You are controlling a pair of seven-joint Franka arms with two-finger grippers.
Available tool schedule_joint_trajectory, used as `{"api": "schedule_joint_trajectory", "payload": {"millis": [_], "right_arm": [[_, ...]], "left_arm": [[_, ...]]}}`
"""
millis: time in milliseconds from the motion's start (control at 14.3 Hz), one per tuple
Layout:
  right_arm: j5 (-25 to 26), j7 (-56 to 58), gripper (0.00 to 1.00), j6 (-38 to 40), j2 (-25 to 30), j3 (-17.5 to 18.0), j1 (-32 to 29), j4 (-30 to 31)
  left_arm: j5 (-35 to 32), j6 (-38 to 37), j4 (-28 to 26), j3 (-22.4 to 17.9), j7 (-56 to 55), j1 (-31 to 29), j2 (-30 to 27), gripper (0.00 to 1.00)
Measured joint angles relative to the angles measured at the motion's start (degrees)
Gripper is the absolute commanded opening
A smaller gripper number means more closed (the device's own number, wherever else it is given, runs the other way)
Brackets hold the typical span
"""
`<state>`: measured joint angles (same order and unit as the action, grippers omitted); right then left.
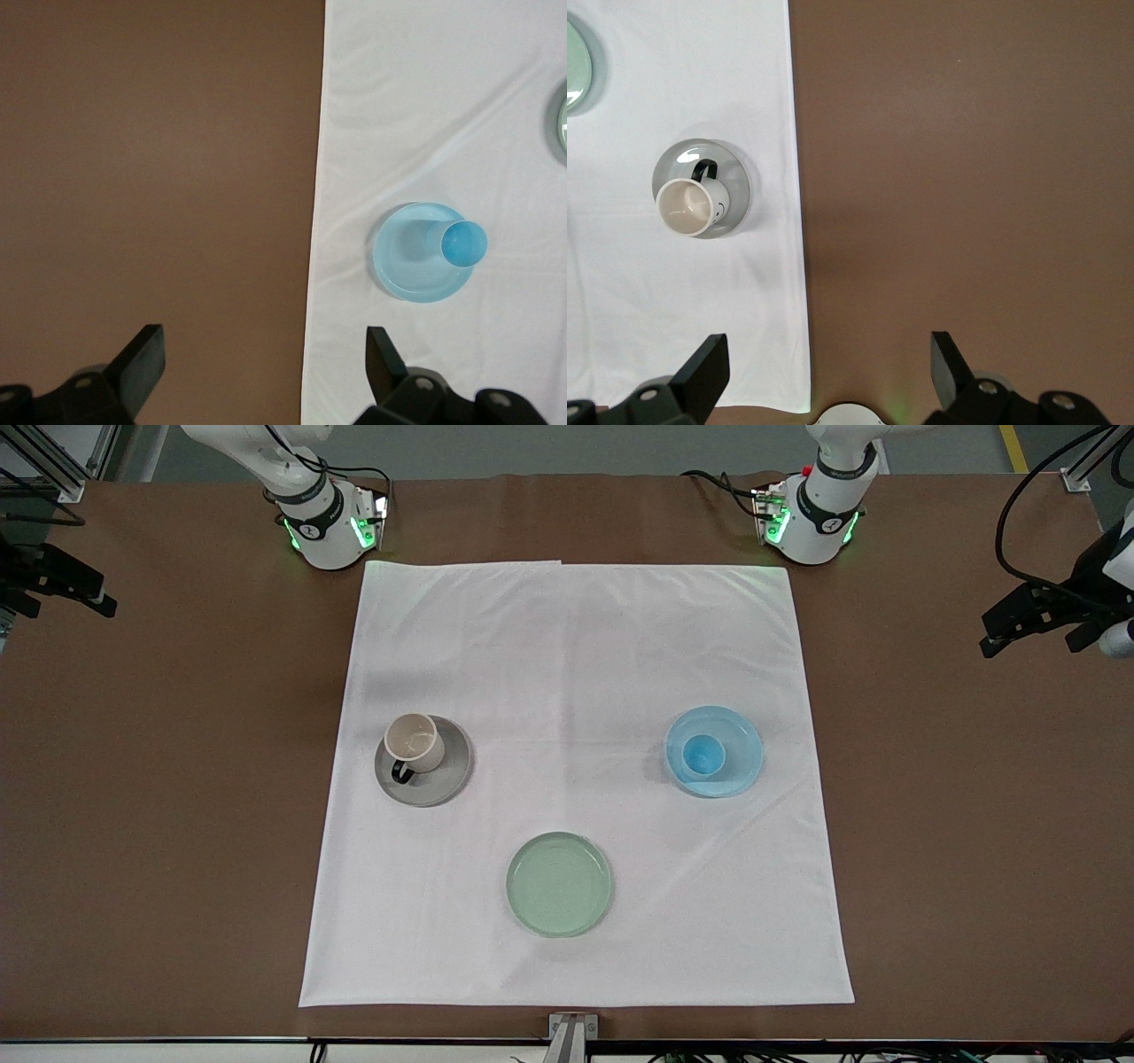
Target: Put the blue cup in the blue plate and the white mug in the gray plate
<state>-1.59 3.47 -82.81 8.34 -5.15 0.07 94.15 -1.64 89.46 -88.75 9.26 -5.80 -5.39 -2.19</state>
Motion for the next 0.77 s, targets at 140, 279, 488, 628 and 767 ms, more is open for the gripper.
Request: {"api": "schedule_joint_trajectory", "payload": {"millis": [140, 279, 488, 628, 767], "right_arm": [[0.1, 0.0, 1.00, 0.7, 0.3, 0.2, 0.0, -0.6], [0.1, 0.0, 1.00, 2.0, 0.3, 0.2, 0.0, -2.1], [0.1, 0.0, 1.00, 3.1, 0.3, 0.2, 0.0, -3.3], [0.1, 0.0, 1.00, 3.2, 0.3, 0.2, 0.0, -3.4], [0.1, 0.0, 1.00, 3.2, 0.3, 0.2, 0.0, -3.4]], "left_arm": [[0.0, 0.1, 0.0, 0.0, 0.0, 0.0, 0.0, 1.00], [0.0, 0.1, 0.0, 0.1, 0.0, 0.0, -0.2, 1.00], [0.0, 0.1, 0.1, 0.1, 0.0, 0.0, -0.9, 1.00], [0.0, 0.2, 0.2, 0.1, 0.0, 0.0, -1.2, 1.00], [0.1, 0.2, 0.1, 0.2, 0.0, 0.2, -1.2, 1.00]]}}
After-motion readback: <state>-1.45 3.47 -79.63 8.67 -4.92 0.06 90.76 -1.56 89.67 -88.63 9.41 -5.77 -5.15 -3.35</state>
